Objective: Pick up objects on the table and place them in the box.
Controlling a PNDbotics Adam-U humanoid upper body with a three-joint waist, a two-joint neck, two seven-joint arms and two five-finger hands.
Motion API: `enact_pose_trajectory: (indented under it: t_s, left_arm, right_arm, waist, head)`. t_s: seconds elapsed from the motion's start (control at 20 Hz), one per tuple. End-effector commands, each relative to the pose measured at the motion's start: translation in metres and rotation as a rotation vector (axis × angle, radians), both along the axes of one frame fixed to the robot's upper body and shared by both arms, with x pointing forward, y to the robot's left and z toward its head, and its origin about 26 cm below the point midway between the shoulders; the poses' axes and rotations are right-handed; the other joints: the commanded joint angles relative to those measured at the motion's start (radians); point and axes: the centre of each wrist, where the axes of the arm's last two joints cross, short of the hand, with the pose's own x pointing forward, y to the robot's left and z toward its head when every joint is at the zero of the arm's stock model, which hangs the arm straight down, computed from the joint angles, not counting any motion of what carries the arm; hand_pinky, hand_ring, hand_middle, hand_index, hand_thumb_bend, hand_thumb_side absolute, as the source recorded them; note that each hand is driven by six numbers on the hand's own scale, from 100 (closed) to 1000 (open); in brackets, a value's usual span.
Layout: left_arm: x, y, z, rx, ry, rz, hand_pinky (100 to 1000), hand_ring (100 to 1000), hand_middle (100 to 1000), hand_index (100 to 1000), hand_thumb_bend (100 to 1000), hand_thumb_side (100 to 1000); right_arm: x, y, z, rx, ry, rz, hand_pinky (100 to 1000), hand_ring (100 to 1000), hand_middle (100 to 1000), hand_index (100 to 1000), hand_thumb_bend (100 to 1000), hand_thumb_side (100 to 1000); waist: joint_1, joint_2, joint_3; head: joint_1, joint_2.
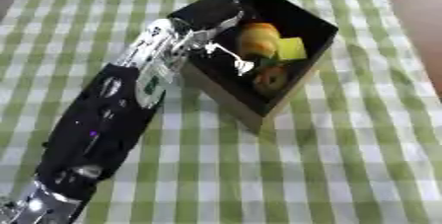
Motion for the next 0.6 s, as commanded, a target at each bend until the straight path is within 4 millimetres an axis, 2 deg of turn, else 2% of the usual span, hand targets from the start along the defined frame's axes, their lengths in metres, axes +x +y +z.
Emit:
enact_pose_trajectory:
  t_s: [0.05, 0.25, 0.6]
  left_arm:
    - [-0.001, 0.0, 0.007, -0.004, -0.02, -0.002, 834, 820, 802, 893, 438, 502]
    - [-0.001, 0.002, 0.008, -0.011, -0.051, 0.016, 861, 867, 845, 924, 531, 603]
    - [-0.003, 0.008, 0.021, -0.057, -0.135, 0.043, 860, 867, 843, 922, 543, 614]
  right_arm:
    - [-0.005, 0.0, 0.008, -0.01, -0.03, 0.005, 858, 845, 642, 853, 100, 541]
    - [-0.005, 0.0, 0.007, -0.011, -0.028, 0.004, 858, 845, 642, 853, 100, 541]
    - [-0.005, -0.001, 0.006, -0.01, -0.024, 0.004, 858, 845, 642, 853, 100, 541]
  waist:
    - [-0.005, -0.02, -0.002]
    - [-0.005, -0.022, 0.0]
    - [-0.003, -0.027, -0.002]
  head:
    - [-0.002, -0.01]
    - [-0.001, -0.007]
    - [-0.001, -0.002]
